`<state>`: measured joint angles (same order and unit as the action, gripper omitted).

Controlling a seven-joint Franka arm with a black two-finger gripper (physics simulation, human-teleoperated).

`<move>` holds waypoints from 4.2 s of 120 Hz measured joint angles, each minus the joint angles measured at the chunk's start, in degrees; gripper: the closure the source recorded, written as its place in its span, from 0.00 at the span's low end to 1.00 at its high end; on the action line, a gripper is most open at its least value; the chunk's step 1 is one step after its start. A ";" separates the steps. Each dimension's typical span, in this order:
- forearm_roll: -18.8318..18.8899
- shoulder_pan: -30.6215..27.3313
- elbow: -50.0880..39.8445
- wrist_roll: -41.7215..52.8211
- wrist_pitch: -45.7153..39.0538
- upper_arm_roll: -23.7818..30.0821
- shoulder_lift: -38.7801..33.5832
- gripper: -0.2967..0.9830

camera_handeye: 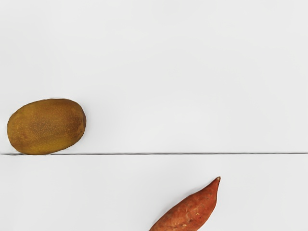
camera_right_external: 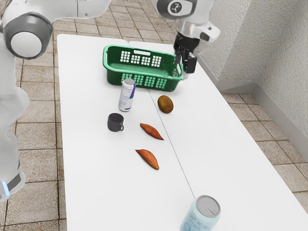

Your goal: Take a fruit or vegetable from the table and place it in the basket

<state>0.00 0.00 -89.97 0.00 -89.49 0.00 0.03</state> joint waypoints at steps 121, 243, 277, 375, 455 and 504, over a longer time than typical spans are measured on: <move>-7.43 27.90 4.39 20.29 -1.86 -45.16 8.48 0.25; -8.88 27.88 -21.93 22.98 -42.33 -41.06 5.91 0.25; -10.03 26.55 -22.88 23.26 -44.77 -40.82 7.37 0.25; 0.72 4.83 -4.52 15.26 -35.83 -17.79 12.76 0.73; -0.16 1.88 6.72 17.00 -7.60 -27.30 9.95 0.74; 4.09 2.36 -5.10 19.25 -15.15 -30.17 4.86 0.68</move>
<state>4.09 2.36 -95.07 19.25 -104.64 -30.17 4.89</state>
